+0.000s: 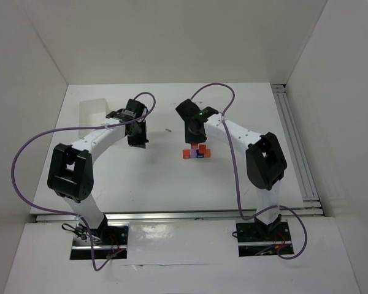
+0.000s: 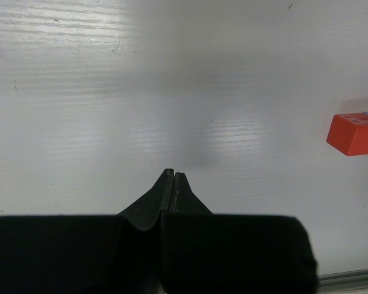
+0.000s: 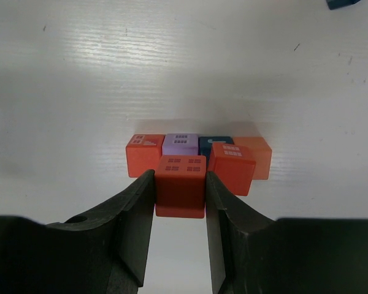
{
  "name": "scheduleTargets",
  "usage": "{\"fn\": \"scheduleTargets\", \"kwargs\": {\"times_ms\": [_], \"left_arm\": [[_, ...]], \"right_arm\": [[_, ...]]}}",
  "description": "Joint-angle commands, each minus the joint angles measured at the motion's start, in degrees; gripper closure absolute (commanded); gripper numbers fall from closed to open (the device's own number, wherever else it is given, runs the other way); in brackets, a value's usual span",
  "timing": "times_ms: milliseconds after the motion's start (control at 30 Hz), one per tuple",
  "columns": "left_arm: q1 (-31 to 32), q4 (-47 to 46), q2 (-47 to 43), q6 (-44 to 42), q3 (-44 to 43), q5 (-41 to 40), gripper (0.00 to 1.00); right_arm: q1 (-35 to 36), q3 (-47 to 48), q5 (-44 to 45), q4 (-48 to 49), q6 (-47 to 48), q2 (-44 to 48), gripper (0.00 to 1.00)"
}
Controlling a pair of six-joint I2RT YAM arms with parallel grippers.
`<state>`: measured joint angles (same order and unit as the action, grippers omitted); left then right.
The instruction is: Build the wood block tower
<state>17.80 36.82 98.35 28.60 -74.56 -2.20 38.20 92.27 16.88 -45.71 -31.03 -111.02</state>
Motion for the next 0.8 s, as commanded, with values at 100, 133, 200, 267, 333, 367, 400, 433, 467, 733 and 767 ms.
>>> {"fn": "scheduleTargets", "kwargs": {"times_ms": [100,133,200,267,333,367,400,433,467,733,767], "left_arm": [[-0.22,-1.31,-2.72,-0.47,0.73,0.70,1.00],[-0.22,-1.31,-2.72,-0.47,0.74,0.70,1.00],[-0.22,-1.31,-2.72,-0.47,0.74,0.70,1.00],[-0.22,-1.31,-2.72,-0.47,0.74,0.70,1.00],[-0.22,-1.31,-2.19,-0.47,0.74,1.23,1.00],[-0.22,-1.31,-2.19,-0.47,0.74,1.23,1.00],[-0.22,-1.31,-2.19,-0.47,0.74,1.23,1.00],[-0.22,-1.31,-2.19,-0.47,0.74,1.23,1.00],[-0.22,-1.31,-2.19,-0.47,0.74,1.23,1.00],[-0.22,-1.31,-2.19,-0.47,0.74,1.23,1.00],[-0.22,-1.31,-2.19,-0.47,0.74,1.23,1.00]], "right_arm": [[1.27,0.02,-0.01,0.19,-0.18,-0.34,0.67],[1.27,0.02,-0.01,0.19,-0.18,-0.34,0.67],[1.27,0.02,-0.01,0.19,-0.18,-0.86,0.66],[1.27,0.02,-0.01,0.19,-0.18,-0.86,0.66],[1.79,0.02,-0.01,0.19,-0.18,-0.86,0.66],[1.80,0.02,-0.01,0.19,-0.18,-1.38,0.66],[1.80,0.02,-0.01,0.19,-0.18,-1.39,0.66],[1.80,0.02,-0.01,0.19,-0.18,-1.39,0.66],[2.32,0.02,-0.01,0.19,-0.18,-1.91,0.66],[2.32,0.63,-0.54,0.71,-0.18,-3.67,0.66],[2.32,0.63,-0.54,0.71,-0.18,-3.67,0.66]]}}
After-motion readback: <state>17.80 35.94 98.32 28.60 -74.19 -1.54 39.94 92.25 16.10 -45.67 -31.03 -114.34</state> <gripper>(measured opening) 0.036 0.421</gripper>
